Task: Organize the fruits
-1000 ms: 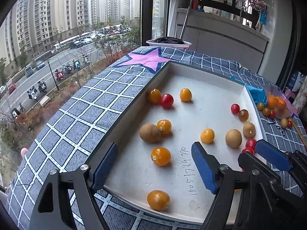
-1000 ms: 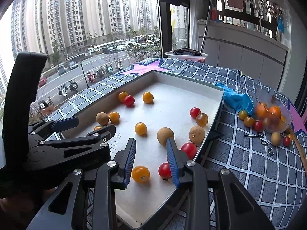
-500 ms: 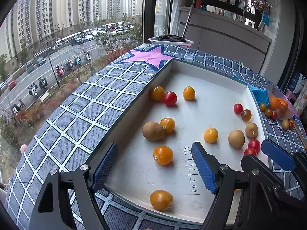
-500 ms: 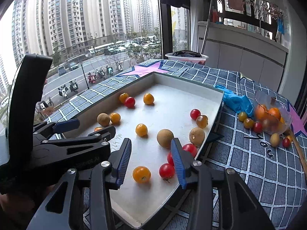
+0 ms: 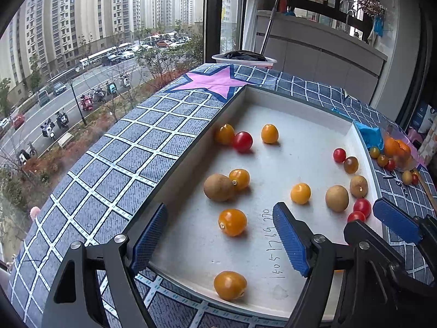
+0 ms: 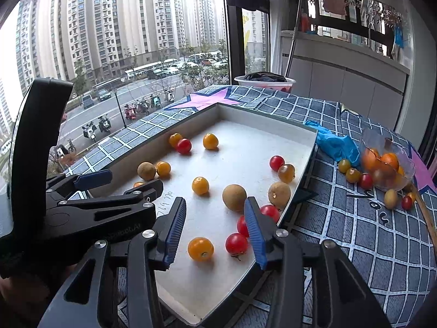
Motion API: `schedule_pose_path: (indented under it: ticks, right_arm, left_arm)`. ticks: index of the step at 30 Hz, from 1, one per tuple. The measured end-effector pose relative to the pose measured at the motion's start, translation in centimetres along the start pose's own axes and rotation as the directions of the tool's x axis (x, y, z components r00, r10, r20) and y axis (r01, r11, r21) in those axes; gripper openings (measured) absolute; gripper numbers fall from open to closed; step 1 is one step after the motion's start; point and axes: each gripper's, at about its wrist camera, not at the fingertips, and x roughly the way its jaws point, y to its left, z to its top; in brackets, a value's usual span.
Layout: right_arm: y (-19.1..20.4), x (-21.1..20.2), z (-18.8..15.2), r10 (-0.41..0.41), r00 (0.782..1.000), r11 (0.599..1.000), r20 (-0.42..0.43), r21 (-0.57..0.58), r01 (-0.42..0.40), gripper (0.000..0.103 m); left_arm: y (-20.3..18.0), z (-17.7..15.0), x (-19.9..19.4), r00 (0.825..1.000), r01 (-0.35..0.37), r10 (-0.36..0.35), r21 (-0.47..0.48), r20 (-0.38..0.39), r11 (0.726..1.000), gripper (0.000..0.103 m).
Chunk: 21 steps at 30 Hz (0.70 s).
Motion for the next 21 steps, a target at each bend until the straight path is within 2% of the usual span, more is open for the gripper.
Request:
schedule_pose_path:
  ticks: [21]
  right_arm:
    - [-0.09, -0.08, -0.02, 0.0, 1.0, 1.0, 0.0, 0.003, 0.0, 0.05]
  left_arm:
    - [-0.04, -0.06, -0.1, 1.0, -0.005, 0.005, 0.003, 0.002, 1.0, 0.08]
